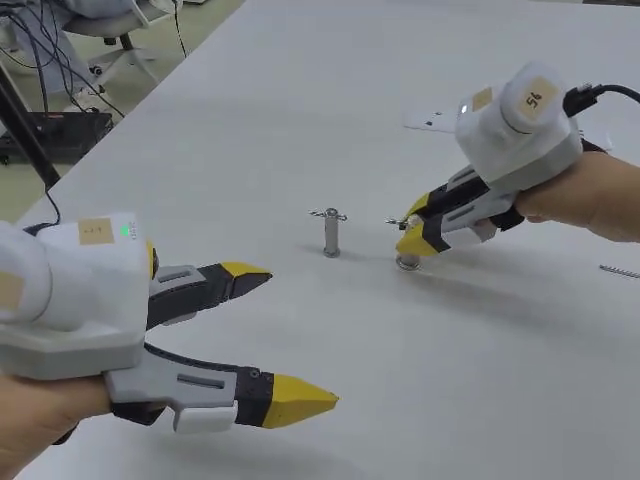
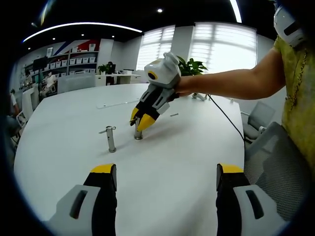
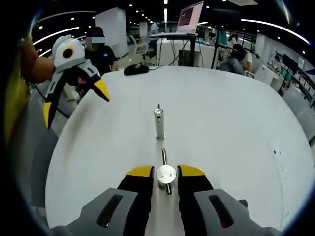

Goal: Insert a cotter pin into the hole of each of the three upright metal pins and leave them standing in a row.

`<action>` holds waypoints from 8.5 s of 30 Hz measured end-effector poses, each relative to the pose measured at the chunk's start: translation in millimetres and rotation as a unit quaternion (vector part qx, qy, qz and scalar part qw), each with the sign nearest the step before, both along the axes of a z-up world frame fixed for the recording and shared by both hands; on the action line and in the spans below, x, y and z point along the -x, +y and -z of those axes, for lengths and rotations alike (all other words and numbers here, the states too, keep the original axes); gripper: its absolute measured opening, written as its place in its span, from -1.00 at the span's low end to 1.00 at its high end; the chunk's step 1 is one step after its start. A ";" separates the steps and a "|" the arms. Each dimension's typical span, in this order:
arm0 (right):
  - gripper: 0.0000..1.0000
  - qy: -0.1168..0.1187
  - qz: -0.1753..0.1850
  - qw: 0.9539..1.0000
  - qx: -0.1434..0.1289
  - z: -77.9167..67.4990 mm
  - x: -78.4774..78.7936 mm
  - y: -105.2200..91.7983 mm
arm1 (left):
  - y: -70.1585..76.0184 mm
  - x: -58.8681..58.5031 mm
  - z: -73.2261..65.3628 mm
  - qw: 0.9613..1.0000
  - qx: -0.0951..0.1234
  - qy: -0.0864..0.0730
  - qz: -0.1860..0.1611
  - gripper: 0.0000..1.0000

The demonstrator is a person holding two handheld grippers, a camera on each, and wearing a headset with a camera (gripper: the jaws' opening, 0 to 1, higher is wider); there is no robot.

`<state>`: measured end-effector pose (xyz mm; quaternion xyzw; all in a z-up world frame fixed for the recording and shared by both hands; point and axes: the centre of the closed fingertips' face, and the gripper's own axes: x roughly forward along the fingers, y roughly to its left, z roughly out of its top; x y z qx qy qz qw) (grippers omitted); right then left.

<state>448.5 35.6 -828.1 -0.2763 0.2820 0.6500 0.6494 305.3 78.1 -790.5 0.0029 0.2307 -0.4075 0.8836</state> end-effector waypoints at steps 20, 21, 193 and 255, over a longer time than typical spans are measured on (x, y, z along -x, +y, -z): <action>-0.53 -0.031 0.073 0.996 -0.042 -47.0 -28.0 -43.1 | -0.3 0.7 -2.8 1.000 0.002 -0.002 0.003 0.65; -0.53 -0.033 0.083 0.995 -0.048 -49.6 -33.2 -46.7 | -0.5 1.0 -2.7 1.000 0.002 -0.002 0.003 0.65; -0.58 0.006 -0.099 0.994 -0.053 -1.2 119.9 -37.6 | -32.9 26.7 -19.3 0.997 -0.038 0.004 0.062 0.39; -0.69 -0.073 0.047 0.995 -0.044 -12.1 103.4 -26.0 | -41.5 34.4 -30.5 0.997 -0.038 -0.013 0.071 0.32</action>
